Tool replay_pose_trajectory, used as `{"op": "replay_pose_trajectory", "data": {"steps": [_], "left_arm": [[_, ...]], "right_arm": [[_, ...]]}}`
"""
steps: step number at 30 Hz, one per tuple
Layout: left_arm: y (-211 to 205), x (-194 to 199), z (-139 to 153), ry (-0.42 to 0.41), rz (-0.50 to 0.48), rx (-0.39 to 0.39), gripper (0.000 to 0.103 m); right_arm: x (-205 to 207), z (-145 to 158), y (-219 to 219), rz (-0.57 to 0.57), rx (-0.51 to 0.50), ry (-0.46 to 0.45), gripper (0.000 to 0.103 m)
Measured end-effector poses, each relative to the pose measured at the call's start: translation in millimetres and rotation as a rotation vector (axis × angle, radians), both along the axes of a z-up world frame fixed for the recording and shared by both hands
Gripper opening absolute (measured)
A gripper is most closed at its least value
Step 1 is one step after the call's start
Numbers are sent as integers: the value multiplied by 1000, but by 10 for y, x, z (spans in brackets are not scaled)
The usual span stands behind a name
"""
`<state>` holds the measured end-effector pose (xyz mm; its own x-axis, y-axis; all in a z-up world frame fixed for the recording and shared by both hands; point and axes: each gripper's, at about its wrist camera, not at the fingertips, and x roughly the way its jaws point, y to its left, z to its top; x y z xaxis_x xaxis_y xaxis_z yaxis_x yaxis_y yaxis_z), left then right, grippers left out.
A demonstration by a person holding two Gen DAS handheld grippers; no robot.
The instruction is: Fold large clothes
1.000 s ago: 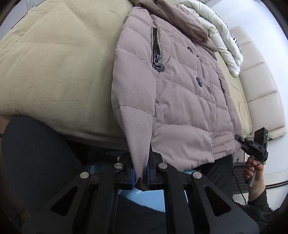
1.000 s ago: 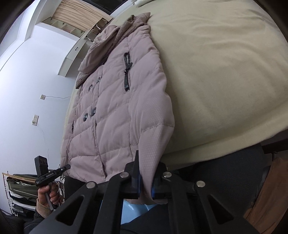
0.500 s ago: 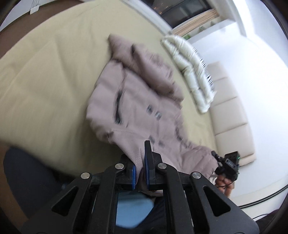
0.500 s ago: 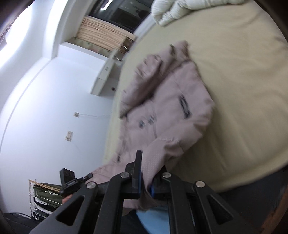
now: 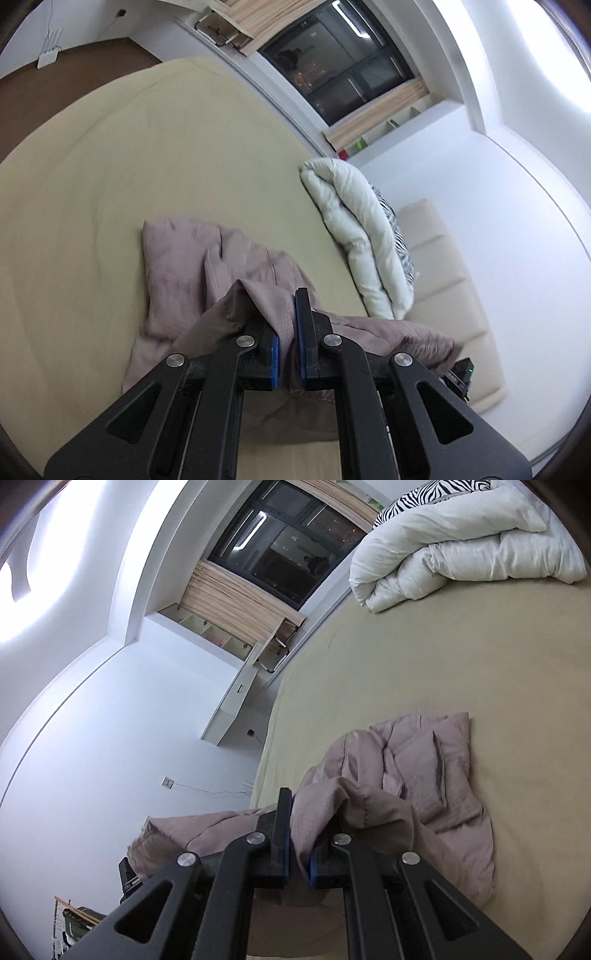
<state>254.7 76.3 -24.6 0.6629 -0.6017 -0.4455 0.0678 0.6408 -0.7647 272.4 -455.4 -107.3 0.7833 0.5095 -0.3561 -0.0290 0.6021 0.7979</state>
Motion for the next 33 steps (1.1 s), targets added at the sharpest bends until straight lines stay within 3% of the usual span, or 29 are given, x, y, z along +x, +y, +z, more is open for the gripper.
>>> {"op": "replay_pose_trajectory", "data": {"steps": [6, 13, 16, 19, 21, 23, 25, 26, 27, 29, 31, 33], "left_arm": [[-95, 1129, -277, 48, 65, 66, 5], [-219, 2156, -1122, 167, 105, 129, 6], [-207, 2358, -1440, 208, 102, 104, 11], [-61, 2289, -1514, 198, 136, 78, 23], [-11, 2177, -1439, 171, 157, 131, 23], [-125, 2028, -1295, 125, 154, 236, 23], [-417, 1854, -1103, 64, 101, 331, 23], [-626, 1782, -1016, 34, 71, 385, 23], [-831, 1746, -977, 13, 43, 425, 23], [-1211, 1698, -942, -22, -9, 506, 23], [-1542, 1682, -1003, -32, -43, 569, 23], [-1684, 1623, -1079, -22, -73, 584, 23]], "right_arm": [[1042, -301, -207, -74, -54, 79, 8], [1959, -1050, -310, -140, -97, 246, 9], [2177, -1362, -298, -157, -89, 307, 18], [2237, -1507, -322, -141, -19, 305, 41], [2152, -1454, -345, -144, 26, 267, 75], [2018, -1286, -325, -190, -27, 250, 101], [1866, -1017, -171, -222, -186, 202, 100], [1849, -915, -48, -182, -242, 189, 91], [1842, -825, 152, -118, -302, 193, 78], [1848, -722, 620, 21, -424, 200, 70], [1864, -678, 1165, 140, -548, 193, 66], [1957, -747, 1501, 209, -588, 213, 64]]}}
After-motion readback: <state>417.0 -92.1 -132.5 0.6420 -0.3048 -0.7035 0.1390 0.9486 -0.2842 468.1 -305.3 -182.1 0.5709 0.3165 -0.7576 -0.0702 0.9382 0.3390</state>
